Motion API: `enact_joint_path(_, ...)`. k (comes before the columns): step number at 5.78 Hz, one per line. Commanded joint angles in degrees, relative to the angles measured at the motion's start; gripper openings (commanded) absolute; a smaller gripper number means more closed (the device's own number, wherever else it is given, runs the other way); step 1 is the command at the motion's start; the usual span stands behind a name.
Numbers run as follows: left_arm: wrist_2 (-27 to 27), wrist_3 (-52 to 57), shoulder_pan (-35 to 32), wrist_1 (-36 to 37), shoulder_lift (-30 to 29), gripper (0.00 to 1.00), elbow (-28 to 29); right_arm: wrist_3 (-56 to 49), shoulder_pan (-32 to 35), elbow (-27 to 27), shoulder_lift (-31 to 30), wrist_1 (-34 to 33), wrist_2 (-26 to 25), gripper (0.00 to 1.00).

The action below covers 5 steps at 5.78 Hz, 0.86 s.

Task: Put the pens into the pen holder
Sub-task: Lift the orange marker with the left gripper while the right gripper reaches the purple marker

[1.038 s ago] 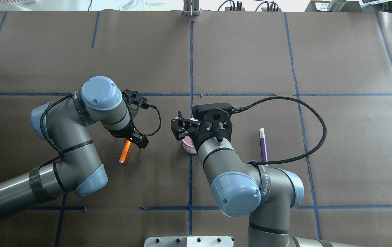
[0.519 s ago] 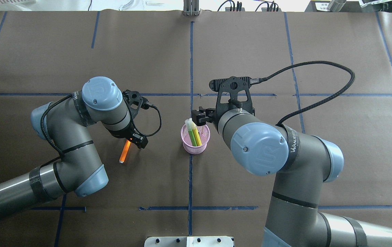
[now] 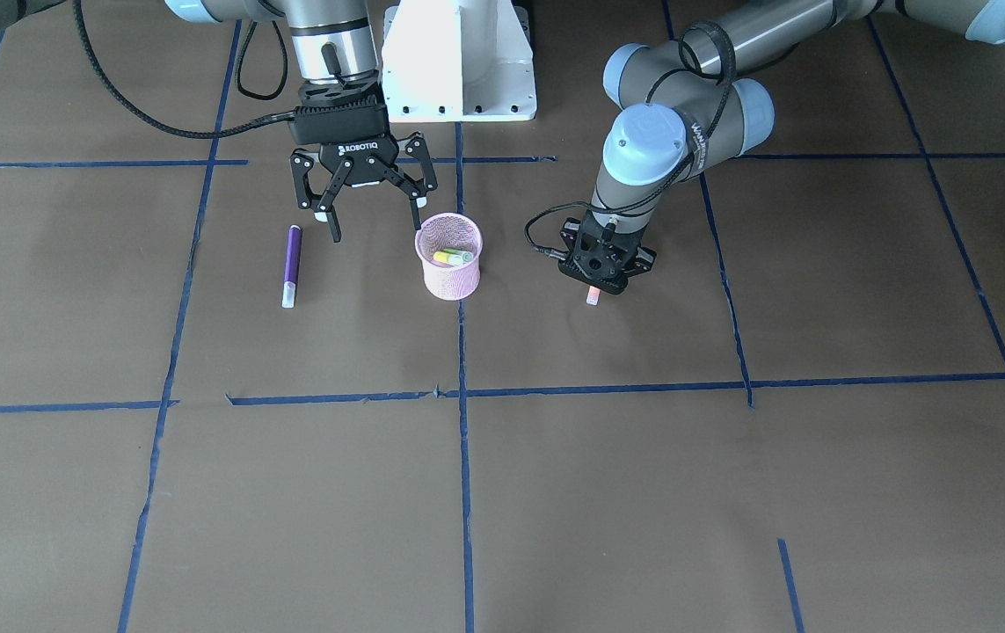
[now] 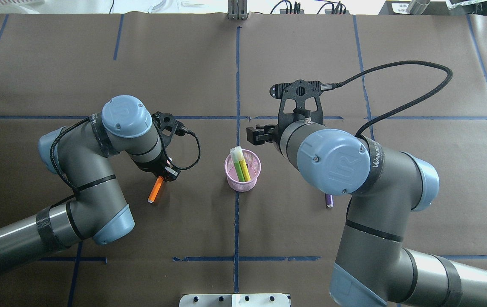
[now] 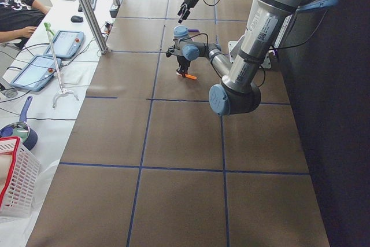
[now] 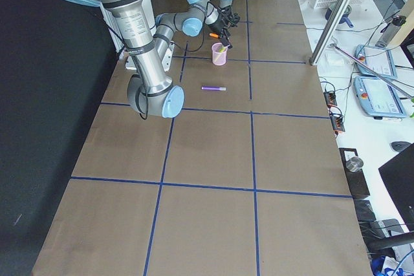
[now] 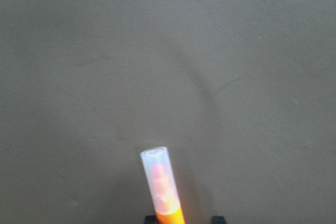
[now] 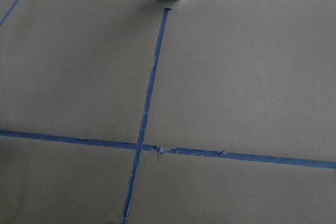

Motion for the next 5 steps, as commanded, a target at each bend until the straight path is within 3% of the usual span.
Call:
enact_joint_path(1, 0.0, 0.0, 0.0, 0.06, 0.0, 0.05, 0.0, -0.06, 0.41, 0.08, 0.0, -0.04, 0.49, 1.0)
enact_joint_path(2, 0.0, 0.0, -0.17, 0.06, -0.08, 0.0, -0.09, -0.59, 1.28, 0.0, 0.0, -0.04, 1.54, 1.0)
enact_joint_path(5, 0.09, -0.35, -4.99, 0.06, -1.4, 0.0, -4.37, -4.02, 7.17, -0.53, -2.27, -7.93, 17.49, 1.0)
